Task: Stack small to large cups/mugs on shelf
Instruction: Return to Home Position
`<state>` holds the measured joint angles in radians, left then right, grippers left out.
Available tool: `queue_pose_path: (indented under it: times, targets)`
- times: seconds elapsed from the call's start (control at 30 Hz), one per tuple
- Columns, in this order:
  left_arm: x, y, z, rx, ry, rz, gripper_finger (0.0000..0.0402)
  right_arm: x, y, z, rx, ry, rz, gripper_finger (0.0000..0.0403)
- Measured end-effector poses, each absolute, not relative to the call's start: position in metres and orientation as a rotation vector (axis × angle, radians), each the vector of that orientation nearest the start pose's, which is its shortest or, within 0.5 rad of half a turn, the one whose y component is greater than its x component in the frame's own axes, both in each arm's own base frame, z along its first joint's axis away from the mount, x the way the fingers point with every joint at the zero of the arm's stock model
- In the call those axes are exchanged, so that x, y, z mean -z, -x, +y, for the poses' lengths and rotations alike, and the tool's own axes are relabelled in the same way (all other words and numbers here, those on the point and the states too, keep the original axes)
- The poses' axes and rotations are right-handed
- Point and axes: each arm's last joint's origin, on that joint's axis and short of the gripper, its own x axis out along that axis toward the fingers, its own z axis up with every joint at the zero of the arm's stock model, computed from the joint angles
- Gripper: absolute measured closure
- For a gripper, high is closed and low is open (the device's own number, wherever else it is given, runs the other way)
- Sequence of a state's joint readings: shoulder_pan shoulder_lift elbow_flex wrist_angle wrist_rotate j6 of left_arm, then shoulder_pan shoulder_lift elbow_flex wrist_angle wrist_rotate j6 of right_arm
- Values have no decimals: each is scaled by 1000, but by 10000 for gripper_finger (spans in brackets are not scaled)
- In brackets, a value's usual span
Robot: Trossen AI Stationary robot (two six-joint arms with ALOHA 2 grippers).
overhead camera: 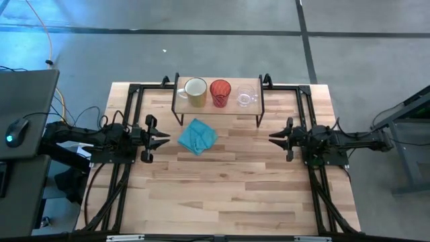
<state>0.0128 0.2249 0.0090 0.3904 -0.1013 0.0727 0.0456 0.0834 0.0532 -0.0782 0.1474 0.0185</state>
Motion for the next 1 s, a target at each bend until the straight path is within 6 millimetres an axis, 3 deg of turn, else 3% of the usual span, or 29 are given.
queue_pose_path:
  times: [1.0]
  targets:
    - [-185, -110, 4, -120, -65, -170, 334, -166, -99, 0, 103, -7, 121, 325]
